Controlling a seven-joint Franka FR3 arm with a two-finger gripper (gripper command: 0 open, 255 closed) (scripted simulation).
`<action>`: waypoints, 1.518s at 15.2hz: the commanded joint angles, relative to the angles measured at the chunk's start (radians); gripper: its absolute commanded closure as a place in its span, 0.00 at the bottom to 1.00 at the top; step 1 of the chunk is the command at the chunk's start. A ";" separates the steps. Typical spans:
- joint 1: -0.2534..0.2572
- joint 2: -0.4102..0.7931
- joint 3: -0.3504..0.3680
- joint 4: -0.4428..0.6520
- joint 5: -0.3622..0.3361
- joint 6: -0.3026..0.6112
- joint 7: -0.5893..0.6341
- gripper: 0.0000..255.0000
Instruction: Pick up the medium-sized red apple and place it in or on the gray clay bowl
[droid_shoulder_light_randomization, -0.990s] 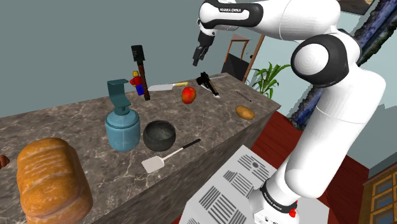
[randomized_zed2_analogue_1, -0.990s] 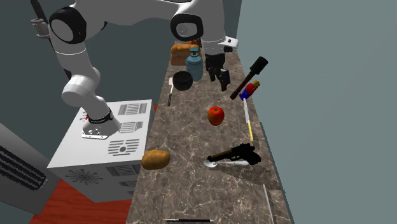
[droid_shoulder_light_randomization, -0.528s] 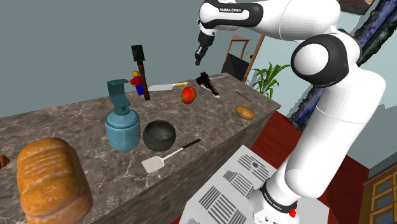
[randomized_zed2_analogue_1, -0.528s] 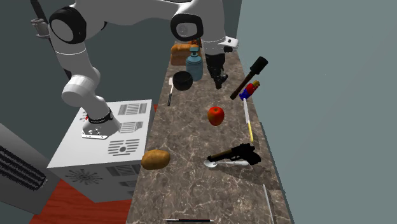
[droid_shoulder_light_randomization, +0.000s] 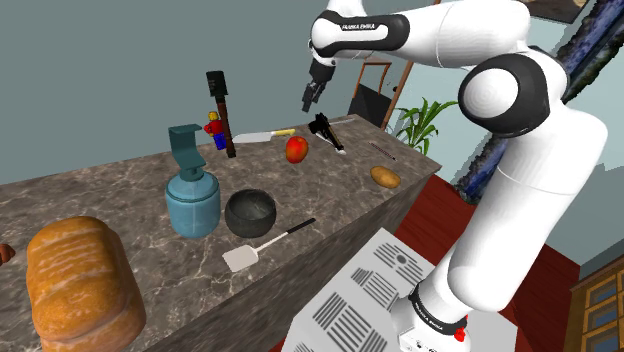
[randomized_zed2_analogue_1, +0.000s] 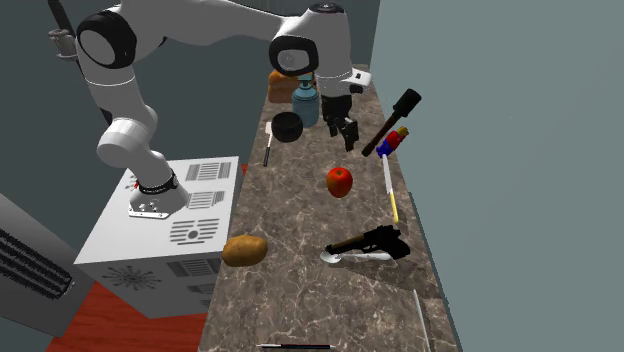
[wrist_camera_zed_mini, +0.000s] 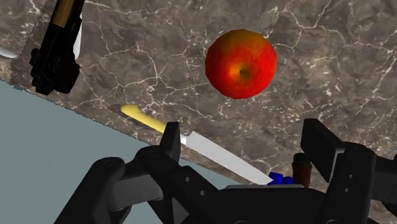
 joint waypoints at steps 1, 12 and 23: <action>0.006 -0.001 0.003 -0.063 -0.003 0.059 0.005 0.00; 0.008 0.059 0.011 -0.206 0.010 0.251 0.001 0.00; 0.007 0.071 0.012 -0.211 0.013 0.268 -0.002 1.00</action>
